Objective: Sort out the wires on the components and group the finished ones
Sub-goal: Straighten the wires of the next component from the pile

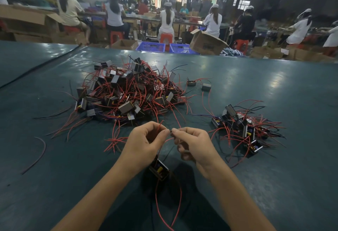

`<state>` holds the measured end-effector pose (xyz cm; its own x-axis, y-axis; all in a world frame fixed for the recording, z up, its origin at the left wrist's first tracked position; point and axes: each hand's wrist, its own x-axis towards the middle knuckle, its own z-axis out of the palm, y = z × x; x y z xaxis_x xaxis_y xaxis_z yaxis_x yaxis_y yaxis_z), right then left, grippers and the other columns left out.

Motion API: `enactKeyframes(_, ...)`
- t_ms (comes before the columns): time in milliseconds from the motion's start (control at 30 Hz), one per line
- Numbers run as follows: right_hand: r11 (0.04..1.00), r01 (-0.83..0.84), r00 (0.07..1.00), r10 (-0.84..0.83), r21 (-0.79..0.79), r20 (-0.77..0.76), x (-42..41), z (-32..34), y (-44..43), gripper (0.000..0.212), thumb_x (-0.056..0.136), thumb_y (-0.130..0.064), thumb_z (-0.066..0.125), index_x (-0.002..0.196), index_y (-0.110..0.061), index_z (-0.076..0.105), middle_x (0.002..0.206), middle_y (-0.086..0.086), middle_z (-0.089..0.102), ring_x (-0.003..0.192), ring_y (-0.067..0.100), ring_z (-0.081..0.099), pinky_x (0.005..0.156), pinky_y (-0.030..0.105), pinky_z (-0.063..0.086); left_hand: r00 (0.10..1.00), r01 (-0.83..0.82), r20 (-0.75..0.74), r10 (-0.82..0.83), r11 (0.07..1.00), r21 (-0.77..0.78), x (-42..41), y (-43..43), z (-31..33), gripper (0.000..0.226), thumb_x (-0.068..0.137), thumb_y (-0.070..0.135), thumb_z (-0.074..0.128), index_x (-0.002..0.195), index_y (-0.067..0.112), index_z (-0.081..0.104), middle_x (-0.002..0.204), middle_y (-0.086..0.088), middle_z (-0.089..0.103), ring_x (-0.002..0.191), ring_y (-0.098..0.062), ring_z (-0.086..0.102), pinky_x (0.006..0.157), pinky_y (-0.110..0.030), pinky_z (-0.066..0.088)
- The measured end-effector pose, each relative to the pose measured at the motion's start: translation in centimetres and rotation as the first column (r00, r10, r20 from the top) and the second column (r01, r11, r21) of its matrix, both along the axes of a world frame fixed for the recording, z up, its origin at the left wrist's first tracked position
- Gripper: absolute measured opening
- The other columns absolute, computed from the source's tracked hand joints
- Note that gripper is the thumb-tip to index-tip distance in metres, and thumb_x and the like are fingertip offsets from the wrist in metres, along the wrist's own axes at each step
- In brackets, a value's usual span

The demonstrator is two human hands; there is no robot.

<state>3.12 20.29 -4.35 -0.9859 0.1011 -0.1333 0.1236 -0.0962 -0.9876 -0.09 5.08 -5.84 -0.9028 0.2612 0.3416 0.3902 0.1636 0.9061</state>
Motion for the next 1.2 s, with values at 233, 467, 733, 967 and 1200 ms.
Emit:
enactKeyframes(233, 0.993, -0.047, 0.998, 0.051, -0.107, 0.039, 0.1, 0.3, 0.5, 0.009, 0.085, -0.018, 0.072, 0.076, -0.015, 0.071, 0.062, -0.003, 0.059, 0.047, 0.006, 0.045, 0.039, 0.016, 0.030, 0.999, 0.046, 0.004, -0.046, 0.999, -0.012, 0.1, -0.2, 0.2, 0.012, 0.093, 0.018, 0.062, 0.082, 0.017, 0.066, 0.056, -0.002, 0.054, 0.050, -0.006, 0.046, 0.048, -0.021, 0.037)
enactKeyframes(467, 0.991, 0.042, 0.982, -0.018, 0.126, -0.189, 0.0, 0.0, 0.3, 0.012, 0.087, -0.020, 0.072, 0.077, -0.014, 0.073, 0.058, -0.005, 0.063, 0.046, 0.005, 0.049, 0.042, 0.015, 0.037, 1.000, 0.001, 0.026, -0.002, 1.000, 0.020, -0.3, -0.3, 0.3, 0.011, 0.089, 0.025, 0.066, 0.079, 0.022, 0.069, 0.061, 0.004, 0.060, 0.054, -0.006, 0.051, 0.051, -0.019, 0.042)
enactKeyframes(733, 0.970, -0.121, 0.978, 0.152, -0.210, 0.139, 0.1, 0.6, 0.9, 0.008, 0.075, -0.021, 0.072, 0.077, -0.014, 0.075, 0.060, -0.005, 0.054, 0.047, 0.004, 0.044, 0.039, 0.015, 0.028, 0.998, 0.054, 0.036, -0.054, 0.999, -0.004, 0.2, -0.3, 1.0, 0.007, 0.090, 0.017, 0.065, 0.083, 0.016, 0.068, 0.064, -0.008, 0.060, 0.053, -0.007, 0.049, 0.051, -0.019, 0.041)
enactKeyframes(967, 0.976, -0.110, 0.983, 0.134, -0.188, 0.123, 0.1, 0.5, 0.8, 0.014, 0.088, -0.020, 0.065, 0.076, -0.017, 0.070, 0.061, -0.006, 0.053, 0.048, 0.004, 0.045, 0.040, 0.016, 0.030, 0.996, 0.061, 0.065, -0.063, 0.998, 0.030, 0.3, -0.4, 1.2, 0.008, 0.089, 0.017, 0.065, 0.082, 0.015, 0.069, 0.062, -0.001, 0.059, 0.054, -0.008, 0.049, 0.054, -0.020, 0.041)
enactKeyframes(1200, 0.988, 0.154, 0.980, -0.151, 0.015, -0.129, -0.2, 0.0, -0.1, 0.013, 0.093, -0.018, 0.065, 0.080, -0.014, 0.066, 0.060, -0.008, 0.062, 0.047, 0.004, 0.051, 0.040, 0.017, 0.036, 0.995, 0.033, 0.094, -0.035, 0.999, 0.023, -0.1, -0.7, 1.0, 0.009, 0.090, 0.015, 0.066, 0.082, 0.016, 0.071, 0.068, 0.004, 0.071, 0.060, -0.005, 0.063, 0.059, -0.014, 0.049)
